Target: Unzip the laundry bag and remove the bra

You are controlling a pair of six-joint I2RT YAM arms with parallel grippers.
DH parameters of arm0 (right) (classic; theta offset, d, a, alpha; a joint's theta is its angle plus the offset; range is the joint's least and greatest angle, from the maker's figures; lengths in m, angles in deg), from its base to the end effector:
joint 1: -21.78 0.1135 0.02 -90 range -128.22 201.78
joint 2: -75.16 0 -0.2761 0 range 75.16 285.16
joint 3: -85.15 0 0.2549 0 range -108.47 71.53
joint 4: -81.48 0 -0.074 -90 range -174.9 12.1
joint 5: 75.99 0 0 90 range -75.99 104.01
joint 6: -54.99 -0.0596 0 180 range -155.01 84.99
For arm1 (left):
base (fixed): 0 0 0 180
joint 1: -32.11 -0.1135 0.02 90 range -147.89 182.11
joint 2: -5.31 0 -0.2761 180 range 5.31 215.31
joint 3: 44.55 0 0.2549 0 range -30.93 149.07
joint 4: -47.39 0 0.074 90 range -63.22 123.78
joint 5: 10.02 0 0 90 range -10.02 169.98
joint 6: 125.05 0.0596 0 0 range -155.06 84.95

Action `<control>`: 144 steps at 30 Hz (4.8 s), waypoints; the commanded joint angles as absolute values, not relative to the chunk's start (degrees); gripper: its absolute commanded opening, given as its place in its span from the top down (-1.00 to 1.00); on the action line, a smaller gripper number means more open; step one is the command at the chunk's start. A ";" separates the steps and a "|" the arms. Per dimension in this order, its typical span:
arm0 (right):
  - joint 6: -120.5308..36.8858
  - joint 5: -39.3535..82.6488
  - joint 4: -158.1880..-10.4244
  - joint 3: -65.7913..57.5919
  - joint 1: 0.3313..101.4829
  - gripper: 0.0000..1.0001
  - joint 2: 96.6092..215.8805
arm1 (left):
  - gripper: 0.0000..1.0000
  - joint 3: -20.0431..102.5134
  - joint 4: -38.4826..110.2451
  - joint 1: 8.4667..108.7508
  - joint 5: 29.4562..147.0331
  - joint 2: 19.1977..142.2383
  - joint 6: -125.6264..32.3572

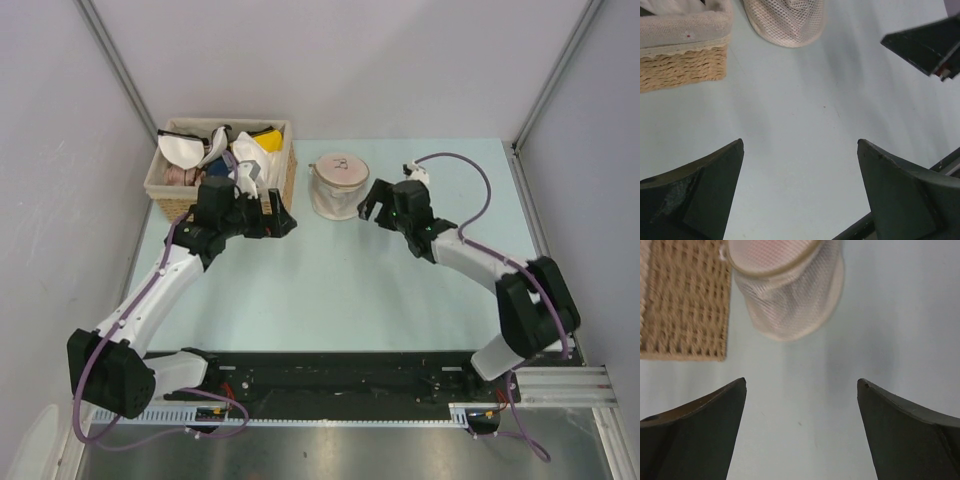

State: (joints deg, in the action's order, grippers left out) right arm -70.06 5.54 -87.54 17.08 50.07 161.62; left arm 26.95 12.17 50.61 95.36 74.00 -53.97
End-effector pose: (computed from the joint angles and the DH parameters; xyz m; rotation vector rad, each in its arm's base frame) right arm 0.3218 0.1632 0.2435 0.2163 2.1082 0.5165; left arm 0.2655 -0.1055 0.3128 0.1540 2.1829 -0.6639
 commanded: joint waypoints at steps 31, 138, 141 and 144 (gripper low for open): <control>-88.70 -0.60 -99.48 -16.00 48.77 -0.83 200.22 | -1.00 24.26 7.06 50.66 92.82 65.96 -50.88; -93.98 67.18 -128.67 31.63 44.81 1.00 158.66 | -0.76 7.04 46.69 53.29 120.14 79.40 -84.26; -94.16 67.01 -129.20 31.98 44.81 1.00 158.57 | -0.29 6.95 47.67 53.20 119.89 79.41 -84.02; -91.54 65.34 -125.35 31.98 44.81 1.00 158.40 | 0.17 7.38 45.47 53.20 118.40 78.18 -82.87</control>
State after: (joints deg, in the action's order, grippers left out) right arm -93.03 65.43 -124.23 31.96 44.78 159.15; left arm 7.06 42.12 53.28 117.33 79.46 -82.21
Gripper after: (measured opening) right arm 0.036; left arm 0.493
